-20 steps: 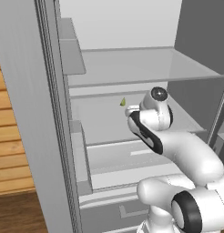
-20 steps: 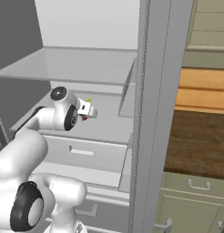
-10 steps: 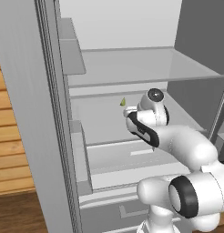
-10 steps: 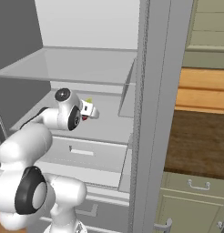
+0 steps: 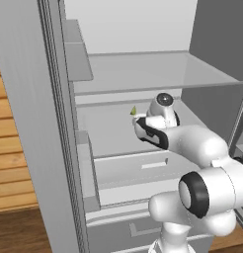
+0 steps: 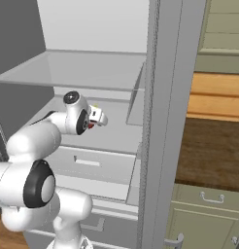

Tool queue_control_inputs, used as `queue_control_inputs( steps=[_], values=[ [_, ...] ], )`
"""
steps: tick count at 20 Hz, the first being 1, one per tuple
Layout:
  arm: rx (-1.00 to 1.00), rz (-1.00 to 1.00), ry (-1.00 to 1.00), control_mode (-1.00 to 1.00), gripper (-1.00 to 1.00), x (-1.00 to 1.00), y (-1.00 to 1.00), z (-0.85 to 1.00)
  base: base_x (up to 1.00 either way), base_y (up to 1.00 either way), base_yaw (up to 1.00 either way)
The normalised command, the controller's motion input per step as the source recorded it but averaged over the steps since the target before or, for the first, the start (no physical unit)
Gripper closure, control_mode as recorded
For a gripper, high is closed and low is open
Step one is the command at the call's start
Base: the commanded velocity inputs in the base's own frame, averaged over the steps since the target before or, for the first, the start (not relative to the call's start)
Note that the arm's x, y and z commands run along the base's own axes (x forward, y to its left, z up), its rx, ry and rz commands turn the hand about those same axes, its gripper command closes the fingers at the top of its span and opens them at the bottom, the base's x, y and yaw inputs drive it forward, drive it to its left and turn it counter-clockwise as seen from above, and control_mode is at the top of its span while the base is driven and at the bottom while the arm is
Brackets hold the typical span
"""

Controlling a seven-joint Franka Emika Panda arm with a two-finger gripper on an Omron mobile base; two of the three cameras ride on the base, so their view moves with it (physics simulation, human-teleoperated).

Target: Take the strawberry from the fridge and place it on top of the pancake, located on the dining counter.

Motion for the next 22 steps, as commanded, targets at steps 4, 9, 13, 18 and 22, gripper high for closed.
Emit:
queue_control_inputs(
  steps=[4, 9, 13, 18, 22],
  values=[
    [0.0, 0.0, 0.02, -1.0, -1.0, 0.0, 0.0, -0.14, 0.0, 0.0, 0.0],
    [0.0, 0.0, 0.0, -1.0, -1.0, 0.0, 0.0, -0.1, 0.0, 0.0, 0.0],
    [0.0, 0.0, 0.01, -1.0, -1.0, 0.0, 0.0, -0.19, 0.0, 0.0, 0.0],
    [0.0, 0.0, 0.01, -1.0, -1.0, 0.0, 0.0, -0.22, 0.0, 0.0, 0.0],
    [0.0, 0.0, 0.0, -1.0, -1.0, 0.0, 0.0, -0.07, 0.0, 0.0, 0.0]
  ],
)
